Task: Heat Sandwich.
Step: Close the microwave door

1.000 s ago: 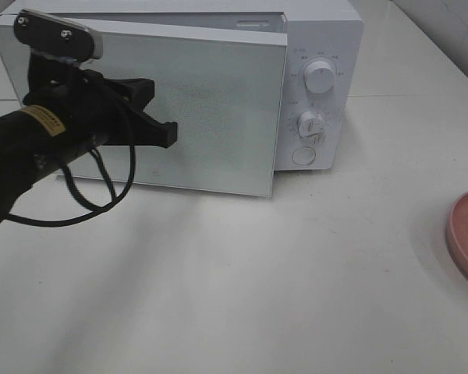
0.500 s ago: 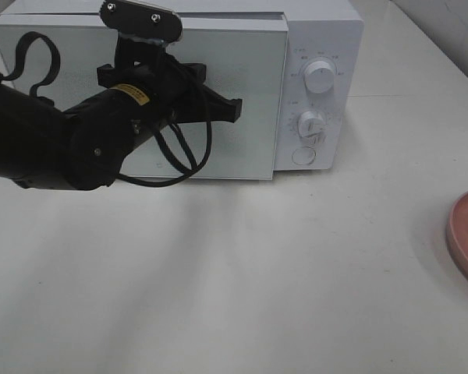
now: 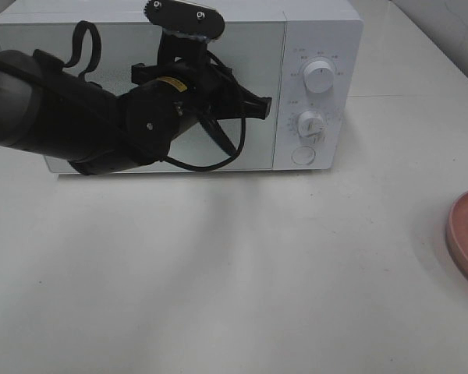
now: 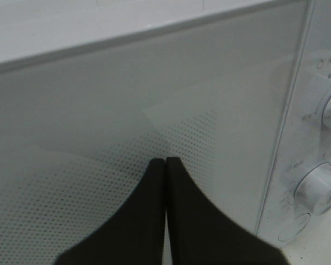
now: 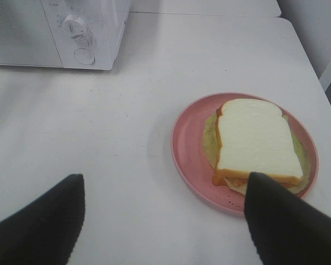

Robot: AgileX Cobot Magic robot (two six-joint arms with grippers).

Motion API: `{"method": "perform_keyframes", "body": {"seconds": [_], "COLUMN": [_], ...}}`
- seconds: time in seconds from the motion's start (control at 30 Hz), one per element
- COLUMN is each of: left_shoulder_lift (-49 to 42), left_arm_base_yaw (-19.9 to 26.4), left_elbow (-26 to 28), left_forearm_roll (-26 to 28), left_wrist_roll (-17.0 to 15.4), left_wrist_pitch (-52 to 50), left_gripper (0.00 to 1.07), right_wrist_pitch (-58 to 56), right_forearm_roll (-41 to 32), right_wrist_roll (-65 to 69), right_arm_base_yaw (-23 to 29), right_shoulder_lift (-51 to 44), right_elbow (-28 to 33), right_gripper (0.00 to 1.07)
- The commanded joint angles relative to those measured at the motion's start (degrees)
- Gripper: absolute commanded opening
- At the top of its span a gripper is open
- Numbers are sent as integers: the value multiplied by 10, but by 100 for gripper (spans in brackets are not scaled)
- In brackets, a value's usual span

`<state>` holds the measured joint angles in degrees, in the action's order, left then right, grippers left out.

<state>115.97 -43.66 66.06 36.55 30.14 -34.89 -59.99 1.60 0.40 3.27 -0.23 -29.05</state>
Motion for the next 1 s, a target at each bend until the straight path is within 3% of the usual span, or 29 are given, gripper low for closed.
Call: {"method": "perform_keyframes", "body": {"seconds": [0.03, 0.7, 1.0], "left_shoulder_lift": [9, -10, -72], "left_arm_base_yaw": [17, 7, -43], "left_elbow": [25, 20, -66], "left_forearm_roll": [62, 66, 69], "left_wrist_roll": [21, 23, 29], "left_wrist_pitch": [-44, 4, 11], "left_gripper": [0, 0, 0], "right_wrist_pitch": [7, 7, 7], "right_forearm_roll": [3, 3, 3], "right_wrist_roll": [-4, -4, -4], "right_arm_base_yaw": [-3, -3, -3], "right_shoulder_lift": [-15, -15, -15], "right_elbow": [2, 2, 2], "right_gripper": [76, 76, 76]}}
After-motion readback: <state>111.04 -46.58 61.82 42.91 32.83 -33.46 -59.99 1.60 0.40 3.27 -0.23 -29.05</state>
